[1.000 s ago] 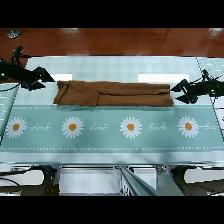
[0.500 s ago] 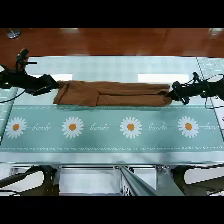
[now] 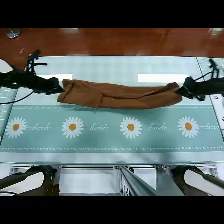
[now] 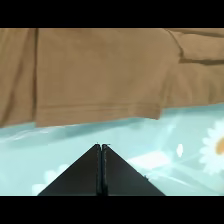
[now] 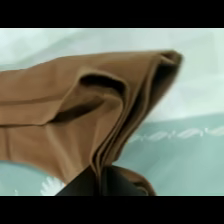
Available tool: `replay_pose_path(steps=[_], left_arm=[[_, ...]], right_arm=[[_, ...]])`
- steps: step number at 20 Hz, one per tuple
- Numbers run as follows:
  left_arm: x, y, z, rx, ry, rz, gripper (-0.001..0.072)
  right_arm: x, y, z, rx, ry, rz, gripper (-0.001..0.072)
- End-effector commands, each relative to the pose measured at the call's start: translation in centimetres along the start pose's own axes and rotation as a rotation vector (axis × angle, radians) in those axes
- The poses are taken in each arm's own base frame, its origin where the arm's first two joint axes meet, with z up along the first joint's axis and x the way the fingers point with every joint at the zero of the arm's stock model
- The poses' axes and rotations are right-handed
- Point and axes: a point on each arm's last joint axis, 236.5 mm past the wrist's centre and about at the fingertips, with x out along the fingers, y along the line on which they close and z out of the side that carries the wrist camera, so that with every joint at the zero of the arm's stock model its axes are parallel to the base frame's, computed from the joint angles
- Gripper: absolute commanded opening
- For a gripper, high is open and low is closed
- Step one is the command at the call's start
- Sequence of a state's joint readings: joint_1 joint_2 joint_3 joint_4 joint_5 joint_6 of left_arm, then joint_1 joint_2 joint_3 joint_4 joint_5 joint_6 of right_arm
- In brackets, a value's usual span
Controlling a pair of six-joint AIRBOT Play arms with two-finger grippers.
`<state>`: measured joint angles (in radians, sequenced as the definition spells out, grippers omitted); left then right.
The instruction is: Fold the shirts.
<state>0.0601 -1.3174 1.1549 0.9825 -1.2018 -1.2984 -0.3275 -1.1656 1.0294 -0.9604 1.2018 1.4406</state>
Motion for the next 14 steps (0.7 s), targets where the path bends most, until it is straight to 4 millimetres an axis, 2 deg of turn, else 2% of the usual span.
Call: replay_pose_path(steps=[1,2,4,7,9,11,14], left_arm=[[2.0,-4.4,1.3,0.002,-0.06,-0.039,0.0027],[3.1,-6.7,1.9,0.044,-0.095,-0.053,0.0026],[5.9,-12.3,1.4,0.124,-0.112,-0.097,0.0025],[11.2,-21.2,-2.0,0.248,-0.057,-0.178,0.0025],[15.2,-26.4,-5.5,0.311,0.015,-0.221,0.0025],[18.8,-30.1,-9.6,0.369,0.108,-0.247,0.0025],[22.5,-33.1,-16.6,0.449,0.266,-0.259,0.0026]], right_arm=[[-6.2,3.3,-4.9,-0.087,-0.093,0.006,0.0023],[-7.5,4.0,-6.3,-0.097,-0.111,0.009,0.0023],[-9.9,5.4,-8.6,-0.117,-0.145,0.018,0.0023],[-12.4,7.1,-10.9,-0.145,-0.194,0.042,0.0023],[-13.0,7.4,-12.0,-0.156,-0.197,0.045,0.0023],[-13.3,8.0,-12.5,-0.166,-0.198,0.063,0.0023],[-13.3,8.4,-12.5,-0.176,-0.2,0.079,0.0023]])
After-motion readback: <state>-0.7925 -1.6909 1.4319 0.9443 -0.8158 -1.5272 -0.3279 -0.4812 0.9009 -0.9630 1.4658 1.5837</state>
